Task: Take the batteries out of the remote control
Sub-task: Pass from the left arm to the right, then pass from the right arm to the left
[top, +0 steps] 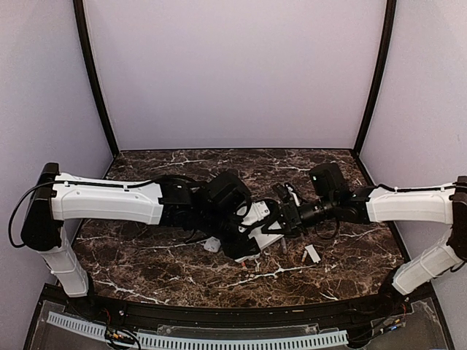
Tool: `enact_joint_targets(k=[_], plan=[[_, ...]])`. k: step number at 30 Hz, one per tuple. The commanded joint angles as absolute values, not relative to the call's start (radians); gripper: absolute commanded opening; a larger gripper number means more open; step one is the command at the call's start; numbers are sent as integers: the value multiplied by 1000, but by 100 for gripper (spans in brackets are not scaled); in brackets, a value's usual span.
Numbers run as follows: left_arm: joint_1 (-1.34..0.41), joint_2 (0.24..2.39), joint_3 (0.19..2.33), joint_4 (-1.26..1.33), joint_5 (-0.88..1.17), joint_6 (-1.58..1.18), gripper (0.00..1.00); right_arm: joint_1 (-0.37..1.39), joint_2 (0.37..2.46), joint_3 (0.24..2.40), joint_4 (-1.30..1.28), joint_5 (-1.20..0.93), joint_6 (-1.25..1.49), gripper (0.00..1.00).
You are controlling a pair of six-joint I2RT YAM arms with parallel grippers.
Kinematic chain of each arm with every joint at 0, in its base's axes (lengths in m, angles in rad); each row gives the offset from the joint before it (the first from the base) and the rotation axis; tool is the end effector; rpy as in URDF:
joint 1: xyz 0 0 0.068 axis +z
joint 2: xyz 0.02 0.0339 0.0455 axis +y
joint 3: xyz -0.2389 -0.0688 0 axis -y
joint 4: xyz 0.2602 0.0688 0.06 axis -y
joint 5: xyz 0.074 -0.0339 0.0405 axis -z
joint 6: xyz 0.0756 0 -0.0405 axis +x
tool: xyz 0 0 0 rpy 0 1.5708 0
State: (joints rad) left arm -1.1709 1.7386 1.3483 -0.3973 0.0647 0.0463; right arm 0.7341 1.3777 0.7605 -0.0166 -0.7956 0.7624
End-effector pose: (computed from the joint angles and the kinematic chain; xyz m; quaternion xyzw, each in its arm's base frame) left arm 0.1624 -0.3969 0.1996 0.5383 0.7509 -0.2287 0.3068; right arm 0.2039 0.2567 0.1711 -0.1633 0.8250 0.5365 0.0699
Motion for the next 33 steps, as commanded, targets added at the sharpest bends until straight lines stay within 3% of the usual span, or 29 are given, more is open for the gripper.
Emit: enact_joint_targets(k=[1, 3, 6, 8, 10, 14, 21, 28, 33], plan=[[-1161, 1759, 1407, -407, 69, 98, 26, 744, 1382, 781, 40, -815, 808, 9], [-1159, 1763, 1410, -408, 57, 102, 32, 744, 1370, 774, 45, -791, 820, 0], [-1149, 1762, 1411, -409, 47, 88, 46, 739, 1352, 760, 62, -744, 841, 0], [-1139, 1756, 1411, -408, 46, 62, 73, 728, 1328, 748, 77, -714, 854, 0], [-1124, 1741, 1406, -400, 47, 19, 84, 707, 1299, 732, 91, -684, 858, 0], [-1055, 1669, 1361, -333, 143, -128, 98, 657, 1213, 711, 109, -604, 839, 0], [-922, 1549, 1243, -66, 377, -446, 99, 620, 1067, 694, 247, -540, 760, 0], [-849, 1506, 1105, 380, 589, -747, 99, 620, 1054, 704, 443, -660, 740, 0], [-849, 1514, 1106, 470, 686, -794, 98, 623, 1085, 712, 549, -749, 764, 0]])
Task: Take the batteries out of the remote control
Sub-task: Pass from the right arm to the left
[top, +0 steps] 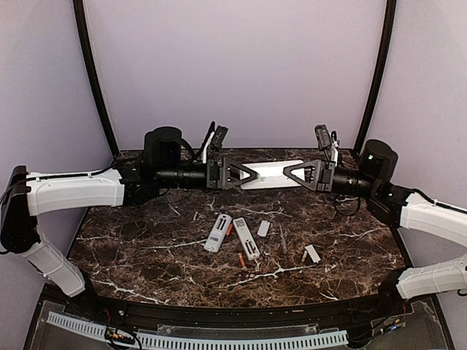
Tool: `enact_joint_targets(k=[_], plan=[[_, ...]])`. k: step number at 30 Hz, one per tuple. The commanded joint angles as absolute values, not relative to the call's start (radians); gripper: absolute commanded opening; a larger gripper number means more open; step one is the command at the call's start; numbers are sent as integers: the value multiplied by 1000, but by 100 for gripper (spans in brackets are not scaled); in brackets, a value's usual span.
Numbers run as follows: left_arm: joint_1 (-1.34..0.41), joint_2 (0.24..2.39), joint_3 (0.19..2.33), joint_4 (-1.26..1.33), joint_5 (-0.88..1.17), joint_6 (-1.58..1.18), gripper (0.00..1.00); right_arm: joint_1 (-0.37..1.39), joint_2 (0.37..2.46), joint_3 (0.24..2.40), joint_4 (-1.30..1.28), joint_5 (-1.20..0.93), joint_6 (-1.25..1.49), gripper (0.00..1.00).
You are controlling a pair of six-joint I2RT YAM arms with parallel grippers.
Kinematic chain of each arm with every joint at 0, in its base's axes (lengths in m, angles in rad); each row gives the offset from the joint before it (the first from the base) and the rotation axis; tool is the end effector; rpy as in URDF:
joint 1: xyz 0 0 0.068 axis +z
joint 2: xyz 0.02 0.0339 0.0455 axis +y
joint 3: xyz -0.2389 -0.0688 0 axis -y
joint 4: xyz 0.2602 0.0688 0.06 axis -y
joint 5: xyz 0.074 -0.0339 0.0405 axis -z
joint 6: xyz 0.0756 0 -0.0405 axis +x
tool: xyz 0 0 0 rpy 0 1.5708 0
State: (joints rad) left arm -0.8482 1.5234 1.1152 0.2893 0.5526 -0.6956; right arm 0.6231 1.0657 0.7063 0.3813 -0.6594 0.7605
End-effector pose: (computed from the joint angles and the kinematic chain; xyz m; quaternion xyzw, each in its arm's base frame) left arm 0.2405 -0.3328 0.2875 0.2354 0.7036 -0.5917 0.3154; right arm 0.2189 0.2143 0.2901 -0.1855 0.6760 0.6058 0.3764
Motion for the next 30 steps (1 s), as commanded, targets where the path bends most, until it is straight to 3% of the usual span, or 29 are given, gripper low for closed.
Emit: enact_joint_targets(k=[1, 3, 6, 14, 22, 27, 30], plan=[[-848, 1516, 1108, 483, 707, -796, 97, 624, 1090, 710, 562, -755, 767, 0], [-848, 1519, 1109, 508, 731, -804, 90, 624, 1098, 709, 578, -763, 775, 0], [-849, 1525, 1104, 536, 752, -820, 71, 624, 1108, 705, 605, -769, 790, 0], [-849, 1531, 1098, 549, 761, -836, 42, 623, 1129, 701, 651, -777, 838, 0], [-847, 1527, 1093, 529, 744, -832, 5, 624, 1122, 696, 621, -753, 844, 1], [-846, 1495, 1071, 529, 698, -827, 0, 621, 1098, 681, 596, -730, 841, 42], [-842, 1478, 1058, 530, 677, -829, 0, 620, 1074, 669, 568, -709, 830, 55]])
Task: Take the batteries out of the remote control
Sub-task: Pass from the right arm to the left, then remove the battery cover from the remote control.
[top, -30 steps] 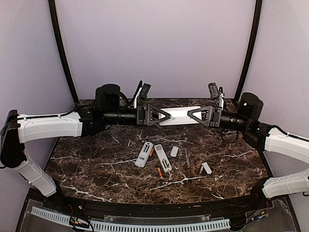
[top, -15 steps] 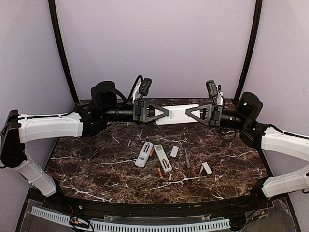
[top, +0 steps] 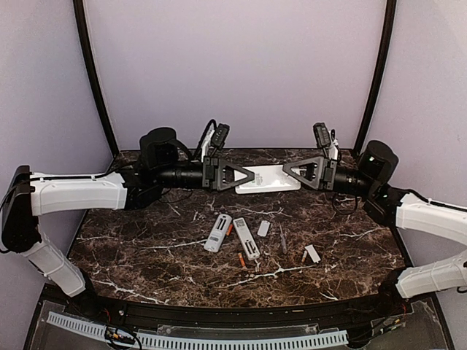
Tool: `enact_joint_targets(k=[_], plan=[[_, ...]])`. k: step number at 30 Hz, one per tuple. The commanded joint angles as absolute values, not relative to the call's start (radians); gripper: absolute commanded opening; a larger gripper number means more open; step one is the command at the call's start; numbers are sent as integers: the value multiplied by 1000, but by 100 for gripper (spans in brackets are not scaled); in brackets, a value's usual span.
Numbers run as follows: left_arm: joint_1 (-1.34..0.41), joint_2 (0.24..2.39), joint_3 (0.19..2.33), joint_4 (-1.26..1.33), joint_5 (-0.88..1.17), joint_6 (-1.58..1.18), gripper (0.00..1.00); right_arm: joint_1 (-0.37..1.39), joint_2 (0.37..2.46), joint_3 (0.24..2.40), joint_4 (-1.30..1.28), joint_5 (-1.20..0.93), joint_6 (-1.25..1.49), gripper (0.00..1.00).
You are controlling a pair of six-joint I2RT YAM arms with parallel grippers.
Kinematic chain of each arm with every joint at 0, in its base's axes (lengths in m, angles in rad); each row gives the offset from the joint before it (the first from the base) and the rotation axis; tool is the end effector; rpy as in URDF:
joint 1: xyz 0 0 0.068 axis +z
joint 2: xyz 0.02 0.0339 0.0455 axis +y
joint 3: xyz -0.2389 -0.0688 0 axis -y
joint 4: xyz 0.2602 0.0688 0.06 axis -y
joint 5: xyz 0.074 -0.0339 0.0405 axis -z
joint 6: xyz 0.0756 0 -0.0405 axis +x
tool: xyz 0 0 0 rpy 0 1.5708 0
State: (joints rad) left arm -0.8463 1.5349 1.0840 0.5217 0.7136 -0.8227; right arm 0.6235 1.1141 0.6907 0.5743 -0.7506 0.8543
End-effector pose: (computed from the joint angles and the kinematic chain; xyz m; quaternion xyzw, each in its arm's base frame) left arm 0.2298 -0.3343 0.3021 0.2631 0.6356 -0.6679 0.2840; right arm 0.2170 0.2196 0.2951 -0.2063 0.6344 0.6518 0.3607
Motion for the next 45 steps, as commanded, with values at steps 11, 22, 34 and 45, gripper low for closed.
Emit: enact_joint_targets(k=[11, 22, 34, 45], plan=[[-828, 1452, 1041, 532, 679, -845, 0, 617, 1055, 658, 507, -695, 810, 54], [-827, 1449, 1035, 527, 683, -851, 0, 617, 1098, 692, 474, -719, 799, 42], [-826, 1461, 1041, 526, 704, -853, 0, 617, 1112, 707, 479, -722, 802, 36], [-827, 1469, 1047, 526, 720, -851, 0, 616, 1128, 713, 448, -700, 807, 17]])
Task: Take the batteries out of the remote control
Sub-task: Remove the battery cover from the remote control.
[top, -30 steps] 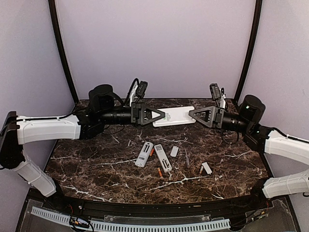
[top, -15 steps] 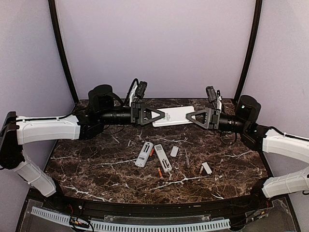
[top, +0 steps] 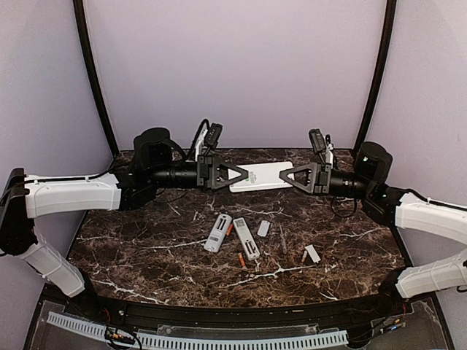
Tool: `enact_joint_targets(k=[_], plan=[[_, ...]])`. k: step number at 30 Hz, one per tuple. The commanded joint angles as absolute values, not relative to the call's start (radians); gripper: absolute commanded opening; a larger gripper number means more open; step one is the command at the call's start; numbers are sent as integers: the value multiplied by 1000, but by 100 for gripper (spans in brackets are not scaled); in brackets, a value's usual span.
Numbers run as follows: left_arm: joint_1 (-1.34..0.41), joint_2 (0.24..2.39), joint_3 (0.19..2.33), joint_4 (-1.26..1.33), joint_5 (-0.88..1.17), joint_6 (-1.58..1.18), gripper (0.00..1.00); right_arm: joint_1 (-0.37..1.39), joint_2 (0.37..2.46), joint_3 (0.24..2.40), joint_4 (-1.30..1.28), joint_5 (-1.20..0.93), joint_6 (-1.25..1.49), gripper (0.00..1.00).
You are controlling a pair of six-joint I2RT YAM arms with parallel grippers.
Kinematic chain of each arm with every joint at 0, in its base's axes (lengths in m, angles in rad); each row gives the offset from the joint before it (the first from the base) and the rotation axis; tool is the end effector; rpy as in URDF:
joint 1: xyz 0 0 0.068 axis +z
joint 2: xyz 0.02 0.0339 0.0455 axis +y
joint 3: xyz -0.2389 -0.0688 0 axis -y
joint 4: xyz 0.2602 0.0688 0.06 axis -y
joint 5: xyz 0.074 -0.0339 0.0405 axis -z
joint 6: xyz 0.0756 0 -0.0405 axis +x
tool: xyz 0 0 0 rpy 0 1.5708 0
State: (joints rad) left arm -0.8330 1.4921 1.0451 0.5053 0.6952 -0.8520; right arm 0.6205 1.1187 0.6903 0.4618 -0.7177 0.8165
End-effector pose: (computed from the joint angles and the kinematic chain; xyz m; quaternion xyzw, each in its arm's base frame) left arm 0.2289 -0.3238 0.3010 0.2416 0.6475 -0.6660 0.2808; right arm 0.2218 0.2196 0.2793 -0.1875 0.6725 0.6268 0.3459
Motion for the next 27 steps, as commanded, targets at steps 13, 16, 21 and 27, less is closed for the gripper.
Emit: enact_joint_targets(k=[13, 16, 21, 27], plan=[[-824, 1456, 1052, 508, 727, -842, 0, 615, 1125, 710, 377, -630, 824, 2], [-822, 1457, 1052, 511, 730, -845, 0, 615, 1124, 711, 366, -623, 822, 10], [-822, 1454, 1051, 522, 736, -853, 0, 615, 1121, 706, 358, -610, 825, 26], [-821, 1451, 1048, 523, 741, -857, 0, 609, 1116, 698, 347, -594, 832, 32]])
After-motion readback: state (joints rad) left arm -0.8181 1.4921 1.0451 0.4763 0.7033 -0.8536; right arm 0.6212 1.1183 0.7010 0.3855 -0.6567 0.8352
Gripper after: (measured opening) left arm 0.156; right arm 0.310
